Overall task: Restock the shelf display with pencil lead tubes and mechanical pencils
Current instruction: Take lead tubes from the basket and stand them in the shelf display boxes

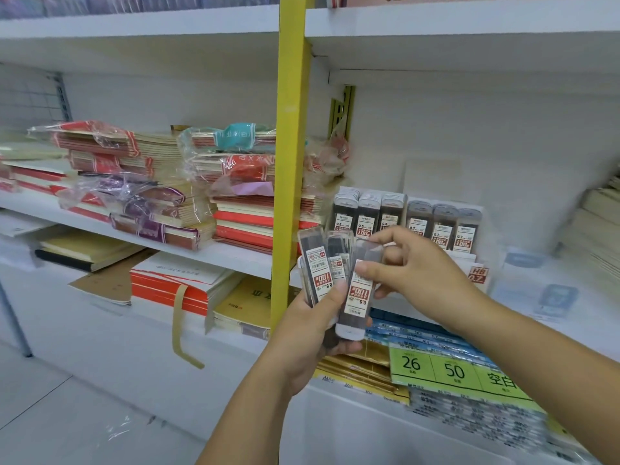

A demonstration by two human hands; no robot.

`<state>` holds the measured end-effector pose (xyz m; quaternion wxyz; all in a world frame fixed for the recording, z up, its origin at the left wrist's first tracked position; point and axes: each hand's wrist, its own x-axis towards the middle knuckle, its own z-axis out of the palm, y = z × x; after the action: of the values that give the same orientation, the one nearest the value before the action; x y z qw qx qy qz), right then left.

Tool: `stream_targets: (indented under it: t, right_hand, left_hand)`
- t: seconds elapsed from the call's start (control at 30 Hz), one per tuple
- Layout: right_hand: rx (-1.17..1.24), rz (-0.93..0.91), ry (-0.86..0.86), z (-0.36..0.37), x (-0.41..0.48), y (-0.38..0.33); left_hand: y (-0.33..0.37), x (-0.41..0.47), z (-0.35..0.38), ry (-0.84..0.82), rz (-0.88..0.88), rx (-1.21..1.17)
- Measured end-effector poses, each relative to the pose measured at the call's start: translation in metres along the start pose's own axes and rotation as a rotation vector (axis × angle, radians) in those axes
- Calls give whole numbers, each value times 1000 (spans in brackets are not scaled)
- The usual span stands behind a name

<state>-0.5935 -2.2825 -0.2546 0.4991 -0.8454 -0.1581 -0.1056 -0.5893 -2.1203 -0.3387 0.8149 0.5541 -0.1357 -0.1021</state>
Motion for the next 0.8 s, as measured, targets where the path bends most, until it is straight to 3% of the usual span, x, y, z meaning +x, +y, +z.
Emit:
stream_targets:
  t: [0.13,0.37,0.5,0.63,0.8]
  right_hand:
    - [112,6,18,-15,-5,4]
    - [-28,46,-279,-14,-19,16]
    - [-35,75,-236,-17,-24,20]
    - [126,222,-250,-33,-32,26]
    - [-57,217,-281,-44,-38,23]
  left_hand:
    - [0,-1,-4,30,-17,9]
    - [2,0,2,71,18,27]
    - [-1,2,3,109,12,31]
    - [-5,6,6,154,40,48]
    - [-8,8,16,89,20,74]
